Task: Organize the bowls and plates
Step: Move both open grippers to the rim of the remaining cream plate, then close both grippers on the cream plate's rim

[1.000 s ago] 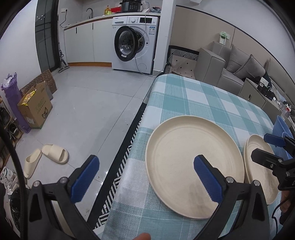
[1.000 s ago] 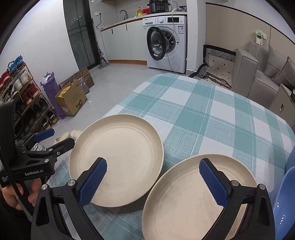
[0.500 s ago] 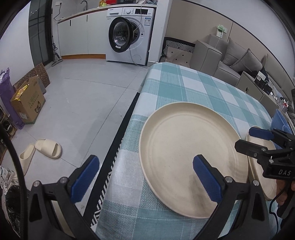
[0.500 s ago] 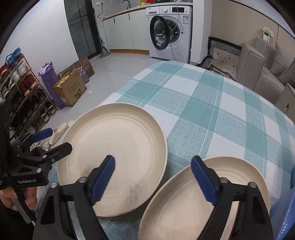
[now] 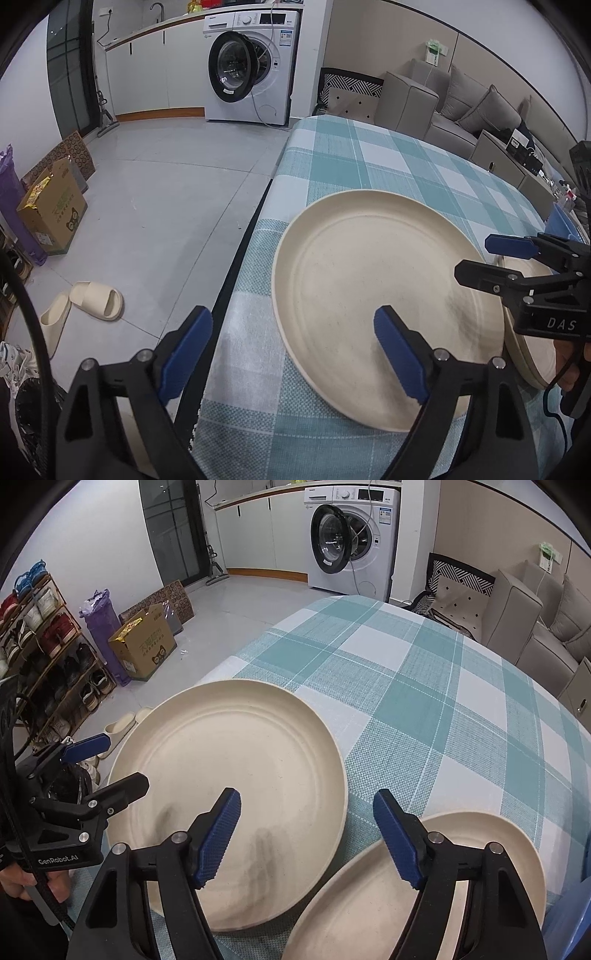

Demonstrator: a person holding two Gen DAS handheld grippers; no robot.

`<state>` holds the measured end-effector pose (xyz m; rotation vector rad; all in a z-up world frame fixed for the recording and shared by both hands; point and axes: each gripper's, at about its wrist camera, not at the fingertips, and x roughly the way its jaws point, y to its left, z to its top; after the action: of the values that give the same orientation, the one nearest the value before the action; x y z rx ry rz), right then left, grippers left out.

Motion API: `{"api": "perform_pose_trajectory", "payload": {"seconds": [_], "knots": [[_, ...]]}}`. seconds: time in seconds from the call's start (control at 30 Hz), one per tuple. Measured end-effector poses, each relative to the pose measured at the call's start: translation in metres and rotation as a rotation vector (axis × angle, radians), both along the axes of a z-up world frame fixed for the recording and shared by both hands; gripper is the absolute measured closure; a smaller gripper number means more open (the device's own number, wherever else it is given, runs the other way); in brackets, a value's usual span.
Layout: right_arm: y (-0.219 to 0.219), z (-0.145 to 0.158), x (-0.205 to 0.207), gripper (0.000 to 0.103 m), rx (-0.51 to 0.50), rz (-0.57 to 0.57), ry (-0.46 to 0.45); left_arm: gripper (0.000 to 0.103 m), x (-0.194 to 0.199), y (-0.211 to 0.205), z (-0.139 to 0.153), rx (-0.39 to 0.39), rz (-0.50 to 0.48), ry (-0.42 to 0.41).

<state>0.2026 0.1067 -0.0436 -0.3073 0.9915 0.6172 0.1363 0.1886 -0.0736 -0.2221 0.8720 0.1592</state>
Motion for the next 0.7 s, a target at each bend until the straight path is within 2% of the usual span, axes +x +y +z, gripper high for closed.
{"api": "perform_pose_trajectory", "payload": {"seconds": [0.13, 0.23, 0.3, 0.37, 0.6, 0.7], "knots": [[0.0024, -0.0026, 0.0015, 0.031, 0.000, -0.001, 0.009, 0.017, 0.0000, 0.0005, -0.0011, -0.004, -0.008, 0.008], [0.0037, -0.0059, 0.0022, 0.035, -0.004, -0.006, 0.022, 0.029, 0.0001, -0.0001, -0.0033, -0.005, -0.019, 0.024], [0.0052, -0.0080, 0.0018, 0.037, -0.006, -0.001, 0.031, 0.032, -0.0002, -0.0003, -0.0053, -0.007, -0.024, 0.035], [0.0071, -0.0091, 0.0003, 0.041, -0.017, 0.001, 0.029, 0.041, -0.0003, -0.0004, -0.0069, -0.013, -0.032, 0.046], [0.0060, -0.0094, -0.0027, 0.053, -0.045, -0.014, 0.006, 0.047, -0.0010, 0.0013, -0.0085, -0.006, -0.038, 0.055], [0.0055, -0.0091, -0.0058, 0.056, -0.048, -0.012, -0.002, 0.054, -0.0022, 0.0040, -0.0084, -0.005, -0.034, 0.055]]}}
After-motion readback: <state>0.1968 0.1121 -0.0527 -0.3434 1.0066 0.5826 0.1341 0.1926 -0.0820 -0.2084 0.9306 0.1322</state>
